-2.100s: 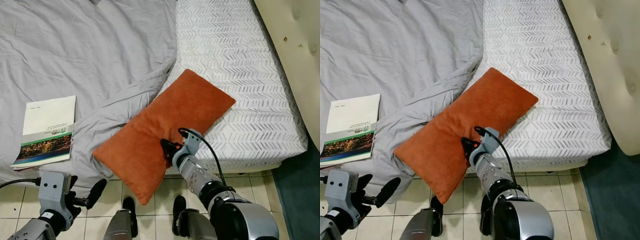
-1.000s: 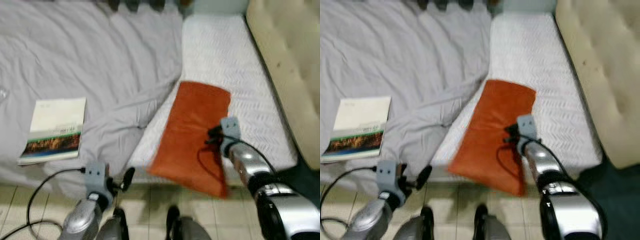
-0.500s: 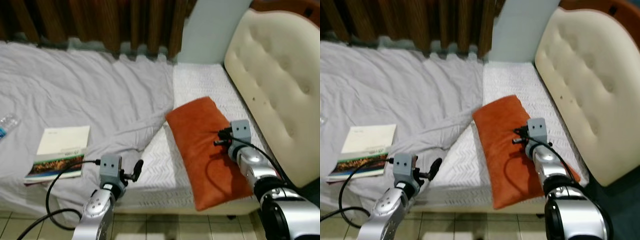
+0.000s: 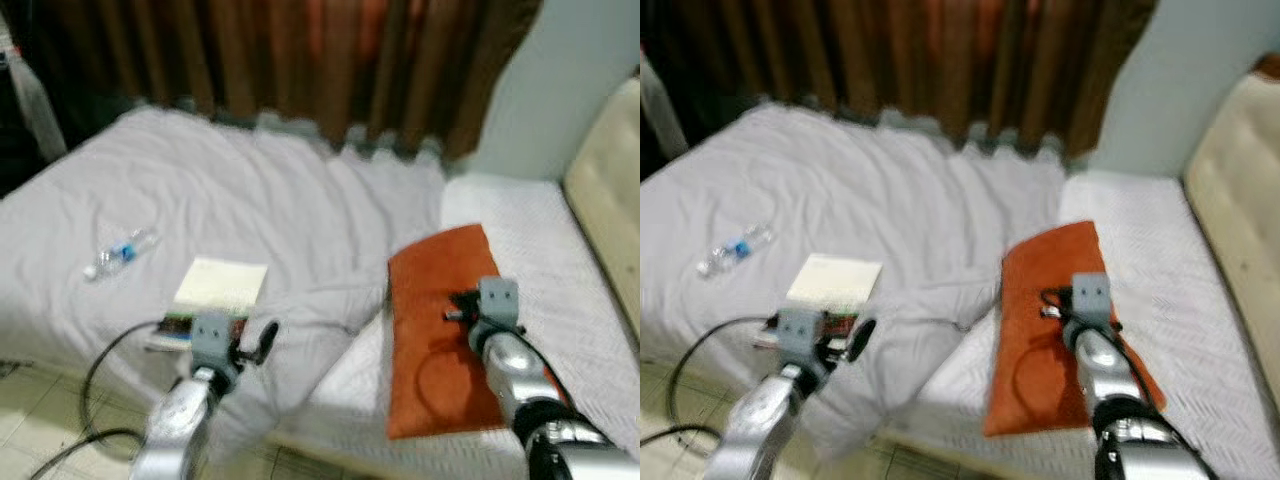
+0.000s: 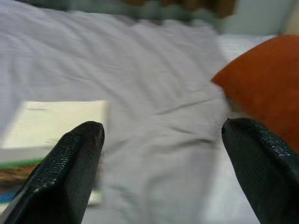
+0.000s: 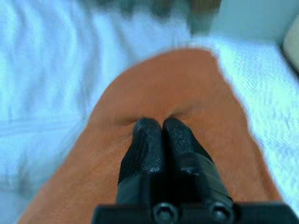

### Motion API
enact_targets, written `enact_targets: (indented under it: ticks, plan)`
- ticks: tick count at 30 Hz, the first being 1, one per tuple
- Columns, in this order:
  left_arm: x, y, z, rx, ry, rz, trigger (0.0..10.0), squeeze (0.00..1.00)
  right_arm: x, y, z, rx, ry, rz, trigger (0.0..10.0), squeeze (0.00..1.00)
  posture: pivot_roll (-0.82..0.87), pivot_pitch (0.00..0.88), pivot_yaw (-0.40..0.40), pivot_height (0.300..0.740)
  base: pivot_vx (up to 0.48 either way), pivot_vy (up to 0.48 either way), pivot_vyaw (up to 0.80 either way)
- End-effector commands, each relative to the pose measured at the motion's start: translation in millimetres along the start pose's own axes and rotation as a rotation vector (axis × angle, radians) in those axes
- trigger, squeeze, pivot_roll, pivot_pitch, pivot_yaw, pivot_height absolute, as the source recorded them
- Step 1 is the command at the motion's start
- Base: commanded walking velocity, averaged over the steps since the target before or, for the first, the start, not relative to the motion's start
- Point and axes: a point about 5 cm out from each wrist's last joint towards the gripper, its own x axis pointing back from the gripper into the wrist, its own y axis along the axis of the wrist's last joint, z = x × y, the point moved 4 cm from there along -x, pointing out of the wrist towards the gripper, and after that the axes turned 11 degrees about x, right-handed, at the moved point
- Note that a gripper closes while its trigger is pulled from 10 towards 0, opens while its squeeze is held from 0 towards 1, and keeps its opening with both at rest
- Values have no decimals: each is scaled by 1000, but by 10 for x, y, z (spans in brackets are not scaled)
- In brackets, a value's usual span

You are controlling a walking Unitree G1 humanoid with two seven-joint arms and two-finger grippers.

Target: Clean up the room

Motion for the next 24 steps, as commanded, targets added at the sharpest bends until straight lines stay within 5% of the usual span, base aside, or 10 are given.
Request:
enact_targets:
  ticks: [1, 6, 7, 10, 13, 24]
  plan:
    - [-52, 57, -248, -16, -89, -27, 10000, 0, 32, 282, -425, 19, -166, -137, 0, 0, 96, 0, -108, 740, 461, 0, 0]
    - [19, 102, -355, -38, -134, -34, 10000, 0, 375, 294, -540, 10, -312, -171, 0, 0, 86, 0, -113, 740, 461, 0, 0]
    - [107, 94, -473, -53, -186, -17, 10000, 0, 710, 244, -481, 28, -332, -166, 0, 0, 77, 0, -104, 740, 458, 0, 0]
    - [133, 36, -545, -65, -205, 18, 10000, 0, 873, 77, -439, 35, -313, -116, 0, 0, 64, 0, -94, 740, 153, 0, 0]
    - [87, 36, -581, -93, -221, 10, 10000, 0, 887, -121, -393, 14, -272, -46, 0, 0, 46, 0, -78, 740, 0, 0, 0]
    - [45, 28, -581, -82, -216, 20, 10000, 0, 1013, -237, -224, 56, -155, 46, 0, 0, 34, 0, -77, 740, 0, -412, 0]
